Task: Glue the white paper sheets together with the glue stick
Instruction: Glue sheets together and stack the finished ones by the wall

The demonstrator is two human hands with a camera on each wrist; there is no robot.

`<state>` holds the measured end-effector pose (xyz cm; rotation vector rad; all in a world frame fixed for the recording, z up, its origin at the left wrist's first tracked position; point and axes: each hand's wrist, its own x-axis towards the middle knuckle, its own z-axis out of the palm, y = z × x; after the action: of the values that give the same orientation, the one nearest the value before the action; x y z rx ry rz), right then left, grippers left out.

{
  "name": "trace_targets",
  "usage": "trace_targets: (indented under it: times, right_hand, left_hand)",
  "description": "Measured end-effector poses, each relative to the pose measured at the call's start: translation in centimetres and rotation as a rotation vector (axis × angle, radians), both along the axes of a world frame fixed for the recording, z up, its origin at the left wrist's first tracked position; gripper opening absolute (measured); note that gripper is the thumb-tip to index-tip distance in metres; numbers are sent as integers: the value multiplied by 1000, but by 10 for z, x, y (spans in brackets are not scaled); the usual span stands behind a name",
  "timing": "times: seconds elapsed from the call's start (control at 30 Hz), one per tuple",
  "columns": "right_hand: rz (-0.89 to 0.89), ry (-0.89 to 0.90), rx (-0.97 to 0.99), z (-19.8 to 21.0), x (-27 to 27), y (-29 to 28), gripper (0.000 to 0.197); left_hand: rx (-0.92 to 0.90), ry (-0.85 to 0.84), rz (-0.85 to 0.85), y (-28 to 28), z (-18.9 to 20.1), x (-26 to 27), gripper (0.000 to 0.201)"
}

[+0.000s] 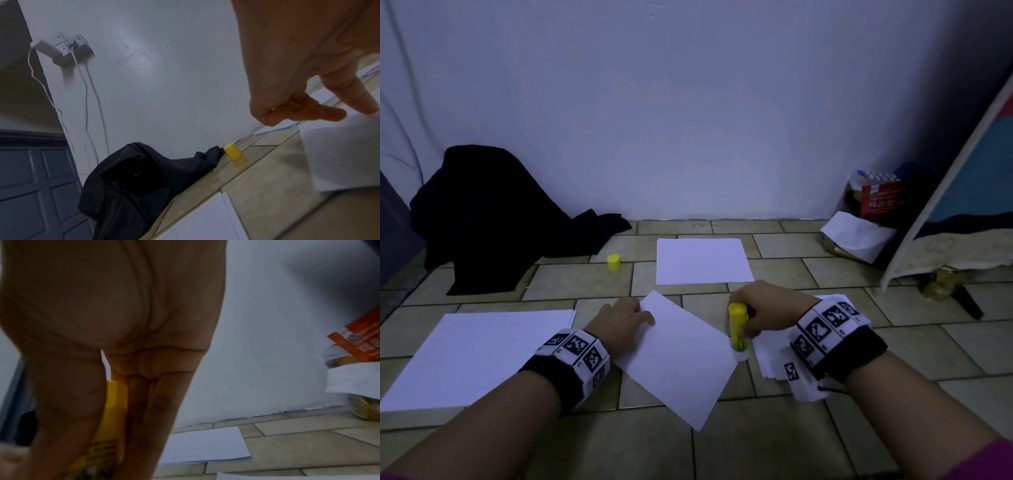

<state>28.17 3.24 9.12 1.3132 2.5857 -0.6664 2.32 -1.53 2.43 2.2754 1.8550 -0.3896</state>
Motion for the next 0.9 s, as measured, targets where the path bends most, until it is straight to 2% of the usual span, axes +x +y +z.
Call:
trace_targets:
  times: [0.07, 0.17, 0.23, 0.3, 0.37, 0.43, 0.5, 0.57, 0.63, 0.73, 0.83, 0.9]
  right_hand:
    - [-143, 187, -46, 4, 4, 10, 27]
    - [-473, 667, -199, 6, 5, 19, 23]
    - [-650, 1005, -377, 4, -3, 18, 12]
    - [-745, 1308, -576, -4, -14, 18, 14]
    - [-811, 1482, -769, -16, -27, 22, 12]
    - [-835, 1464, -883, -28, -43, 26, 9]
    - [-764, 1268, -863, -38, -59, 27, 13]
    - [-650, 1079, -768, -44, -76, 30, 12]
    - [-608, 982, -690, -44, -94, 34, 12]
    - [-578, 865, -506, -47, -122, 45, 23]
    - [-486, 630, -215, -48, -147, 54, 37]
    - [-447, 523, -97, -46, -159, 58, 40]
  left_hand:
    - [-19, -24, 9, -3, -1, -5, 57]
    - [-75, -39, 47, -10, -8, -7, 67]
    - [-40, -41, 63, -13, -14, -10, 75]
    - [-14, -21, 75, -17, -20, -13, 82]
    - [-55, 24, 122, -20, -28, -15, 93]
    - [-126, 26, 168, -23, -34, -17, 115]
    - [-197, -29, 197, -24, -38, -19, 127]
    - [-218, -79, 227, -24, -40, -19, 121]
    - [-218, -89, 232, -23, -40, -19, 112]
    - [-228, -107, 233, -23, -41, -19, 129]
    - [-244, -152, 240, -22, -40, -20, 157]
    - [-247, -168, 257, -21, -37, -20, 163]
